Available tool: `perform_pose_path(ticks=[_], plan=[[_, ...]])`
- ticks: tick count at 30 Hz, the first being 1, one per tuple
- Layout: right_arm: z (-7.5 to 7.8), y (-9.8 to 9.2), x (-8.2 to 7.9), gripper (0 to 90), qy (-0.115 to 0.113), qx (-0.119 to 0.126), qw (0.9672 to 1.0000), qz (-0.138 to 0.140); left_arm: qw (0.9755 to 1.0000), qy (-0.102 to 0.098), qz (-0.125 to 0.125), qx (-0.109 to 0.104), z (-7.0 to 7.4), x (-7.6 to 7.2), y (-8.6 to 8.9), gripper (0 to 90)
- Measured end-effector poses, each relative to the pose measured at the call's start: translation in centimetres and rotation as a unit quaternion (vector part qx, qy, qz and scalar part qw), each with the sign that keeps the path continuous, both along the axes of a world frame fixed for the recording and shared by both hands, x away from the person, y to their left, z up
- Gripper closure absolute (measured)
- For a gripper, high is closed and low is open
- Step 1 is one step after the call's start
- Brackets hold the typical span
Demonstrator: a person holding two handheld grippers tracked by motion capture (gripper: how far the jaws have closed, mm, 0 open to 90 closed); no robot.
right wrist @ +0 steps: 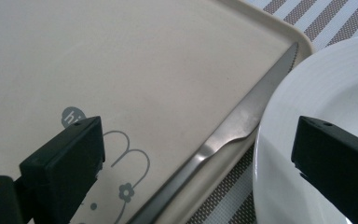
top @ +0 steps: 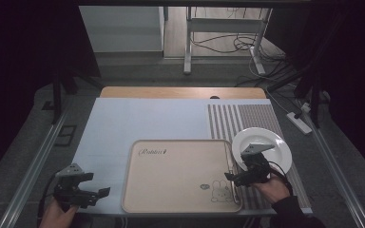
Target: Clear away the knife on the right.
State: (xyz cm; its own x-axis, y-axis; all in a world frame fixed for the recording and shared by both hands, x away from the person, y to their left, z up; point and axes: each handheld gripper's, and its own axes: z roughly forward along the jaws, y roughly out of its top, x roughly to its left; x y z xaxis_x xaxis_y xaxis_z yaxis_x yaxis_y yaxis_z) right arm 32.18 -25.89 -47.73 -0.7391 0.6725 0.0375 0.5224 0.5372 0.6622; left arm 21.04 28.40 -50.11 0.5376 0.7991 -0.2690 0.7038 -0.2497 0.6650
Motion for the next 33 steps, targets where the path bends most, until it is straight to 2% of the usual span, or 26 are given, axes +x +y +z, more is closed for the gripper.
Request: perform_pose_path(ticks=[14,33], plan=[[-0.2,-1.7,-1.0,0.0,-0.001,-0.004,0.9997,-0.023,1.0,0.0,0.001,0.001,0.0,0.0,0.0,3.1],[0.0,-4.7,-3.0,0.0,-0.013,0.011,0.9973,-0.071,1.0,0.001,0.002,0.002,0.0,0.0,0.0,3.1]])
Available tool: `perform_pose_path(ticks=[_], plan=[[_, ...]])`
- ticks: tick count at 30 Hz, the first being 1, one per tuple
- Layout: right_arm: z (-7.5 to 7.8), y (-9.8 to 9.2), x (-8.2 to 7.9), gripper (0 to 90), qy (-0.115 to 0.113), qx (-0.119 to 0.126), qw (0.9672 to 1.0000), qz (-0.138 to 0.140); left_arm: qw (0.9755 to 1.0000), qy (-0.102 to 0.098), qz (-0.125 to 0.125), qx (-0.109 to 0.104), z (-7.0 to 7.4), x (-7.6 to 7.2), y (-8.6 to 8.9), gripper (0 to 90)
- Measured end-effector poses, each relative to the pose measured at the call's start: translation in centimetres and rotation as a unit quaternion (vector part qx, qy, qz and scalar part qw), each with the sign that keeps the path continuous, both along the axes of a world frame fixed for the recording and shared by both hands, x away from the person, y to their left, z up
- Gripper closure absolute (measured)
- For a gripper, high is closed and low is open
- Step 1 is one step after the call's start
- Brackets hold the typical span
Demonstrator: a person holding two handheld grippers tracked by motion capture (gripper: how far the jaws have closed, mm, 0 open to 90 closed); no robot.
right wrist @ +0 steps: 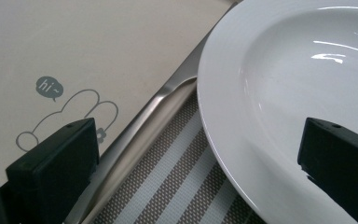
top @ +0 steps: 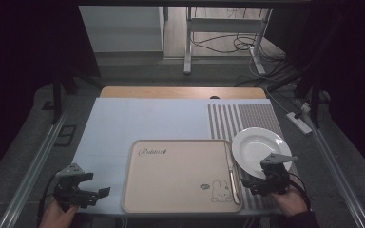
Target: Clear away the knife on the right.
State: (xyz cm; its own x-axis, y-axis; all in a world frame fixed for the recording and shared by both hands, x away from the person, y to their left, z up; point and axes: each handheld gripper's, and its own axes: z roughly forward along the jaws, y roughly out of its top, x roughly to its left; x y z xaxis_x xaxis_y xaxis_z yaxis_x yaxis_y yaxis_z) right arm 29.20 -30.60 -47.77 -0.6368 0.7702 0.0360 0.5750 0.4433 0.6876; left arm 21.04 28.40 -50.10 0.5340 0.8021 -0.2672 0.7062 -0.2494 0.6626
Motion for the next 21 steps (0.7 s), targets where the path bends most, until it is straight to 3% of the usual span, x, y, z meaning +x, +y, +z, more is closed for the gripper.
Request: perform_pose_path(ticks=[21], plan=[[-0.2,-2.6,-2.1,0.0,-0.005,0.009,0.9987,-0.05,1.0,0.0,0.001,-0.002,0.0,0.0,0.0,3.0]])
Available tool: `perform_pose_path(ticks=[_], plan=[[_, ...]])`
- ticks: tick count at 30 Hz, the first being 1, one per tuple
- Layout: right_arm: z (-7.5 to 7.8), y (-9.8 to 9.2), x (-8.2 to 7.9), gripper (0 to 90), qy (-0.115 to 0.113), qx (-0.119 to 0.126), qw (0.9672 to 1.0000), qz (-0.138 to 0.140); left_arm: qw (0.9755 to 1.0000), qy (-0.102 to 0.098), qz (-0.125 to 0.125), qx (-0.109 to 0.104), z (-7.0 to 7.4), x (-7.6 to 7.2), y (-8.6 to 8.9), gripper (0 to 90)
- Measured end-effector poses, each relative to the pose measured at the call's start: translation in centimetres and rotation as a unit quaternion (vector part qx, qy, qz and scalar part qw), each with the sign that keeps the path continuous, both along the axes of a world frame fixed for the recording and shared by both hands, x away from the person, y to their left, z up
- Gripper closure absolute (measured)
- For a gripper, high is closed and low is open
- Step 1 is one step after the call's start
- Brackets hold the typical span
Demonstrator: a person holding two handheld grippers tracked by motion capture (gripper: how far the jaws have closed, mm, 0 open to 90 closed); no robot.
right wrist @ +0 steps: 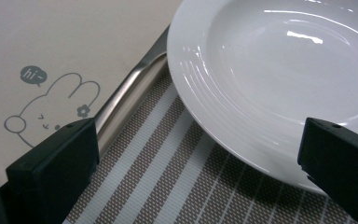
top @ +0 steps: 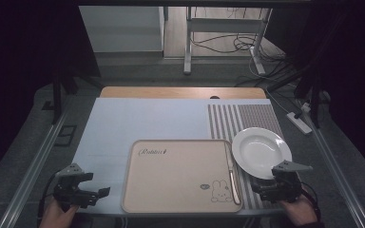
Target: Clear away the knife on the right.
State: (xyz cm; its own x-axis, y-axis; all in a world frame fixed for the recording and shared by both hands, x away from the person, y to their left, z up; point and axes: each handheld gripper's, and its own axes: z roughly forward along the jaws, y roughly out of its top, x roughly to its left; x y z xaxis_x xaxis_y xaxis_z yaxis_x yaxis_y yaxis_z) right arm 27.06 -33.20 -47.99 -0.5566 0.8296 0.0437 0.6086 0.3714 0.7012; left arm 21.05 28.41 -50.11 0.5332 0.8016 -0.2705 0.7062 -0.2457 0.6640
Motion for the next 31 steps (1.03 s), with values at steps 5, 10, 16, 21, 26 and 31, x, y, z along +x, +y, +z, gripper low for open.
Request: perform_pose_path(ticks=[5,10,16,21,26,31], plan=[[0.0,-0.4,-0.4,0.0,-0.002,0.002,0.9999,-0.01,1.0,0.0,0.0,0.0,0.0,0.0,0.0,3.0],[0.1,-0.9,-0.8,0.0,-0.008,0.005,0.9998,-0.019,1.0,0.0,0.0,0.0,0.0,0.0,0.0,3.0],[0.2,-1.3,-1.2,0.0,-0.009,0.005,0.9996,-0.027,1.0,0.0,0.0,0.0,0.0,0.0,0.0,3.0],[0.3,-1.6,-1.5,0.0,-0.003,0.006,0.9994,-0.033,1.0,0.0,-0.001,0.0,0.0,0.0,0.0,3.0],[0.3,-1.8,-1.9,0.0,0.0,0.004,0.9993,-0.037,1.0,0.0,-0.001,0.0,0.0,0.0,0.0,3.0],[0.3,-2.0,-1.9,0.0,0.002,0.003,0.9993,-0.039,1.0,0.0,-0.002,0.001,0.0,0.1,0.0,3.0]])
